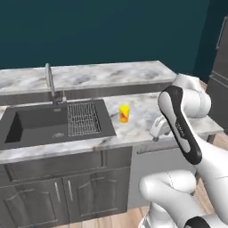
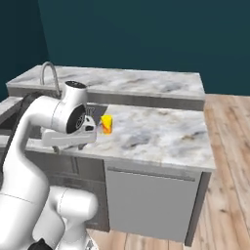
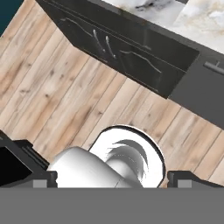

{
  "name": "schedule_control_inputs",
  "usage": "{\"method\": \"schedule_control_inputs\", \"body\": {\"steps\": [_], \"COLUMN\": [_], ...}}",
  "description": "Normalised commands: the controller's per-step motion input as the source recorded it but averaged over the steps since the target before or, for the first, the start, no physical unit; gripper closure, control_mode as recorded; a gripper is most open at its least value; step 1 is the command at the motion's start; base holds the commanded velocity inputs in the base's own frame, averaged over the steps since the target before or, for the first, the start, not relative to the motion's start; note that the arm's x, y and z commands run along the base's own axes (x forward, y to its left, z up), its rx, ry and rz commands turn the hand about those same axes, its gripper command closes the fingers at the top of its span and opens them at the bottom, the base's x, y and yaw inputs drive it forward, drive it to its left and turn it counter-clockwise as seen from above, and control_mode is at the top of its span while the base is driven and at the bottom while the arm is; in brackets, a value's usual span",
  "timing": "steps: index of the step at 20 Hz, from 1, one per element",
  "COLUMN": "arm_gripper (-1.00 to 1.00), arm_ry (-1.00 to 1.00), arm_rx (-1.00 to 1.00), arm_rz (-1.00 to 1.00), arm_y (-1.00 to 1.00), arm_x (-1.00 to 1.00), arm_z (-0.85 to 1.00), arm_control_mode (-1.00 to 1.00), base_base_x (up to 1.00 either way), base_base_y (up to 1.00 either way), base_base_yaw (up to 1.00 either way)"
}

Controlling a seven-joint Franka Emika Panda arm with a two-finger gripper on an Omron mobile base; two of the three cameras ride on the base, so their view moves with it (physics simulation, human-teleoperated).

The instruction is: Pick the cup and bowl from the counter and place them on the counter next to the sink.

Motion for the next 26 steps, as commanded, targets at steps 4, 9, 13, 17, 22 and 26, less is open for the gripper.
{"method": "schedule_control_inputs", "body": {"steps": [4,9,13,17,22,26], "arm_gripper": [-1.0,-1.0,-1.0,-1.0,-1.0,-1.0], "arm_ry": [0.0,0.0,0.0,0.0,0.0,0.0], "arm_rx": [0.0,0.0,0.0,0.0,0.0,0.0], "arm_rz": [0.0,0.0,0.0,0.0,0.0,0.0], "arm_y": [0.0,0.0,0.0,0.0,0.0,0.0], "arm_x": [0.0,0.0,0.0,0.0,0.0,0.0], "arm_z": [0.0,0.0,0.0,0.0,0.0,0.0], "arm_control_mode": [1.0,1.0,1.0,1.0,1.0,1.0], "base_base_x": [0.0,-0.01,0.0,-0.18,-0.19,-0.16], "base_base_y": [0.0,-0.02,-0.07,0.0,0.0,0.0], "base_base_yaw": [0.8,0.95,0.86,0.96,0.98,0.99]}}
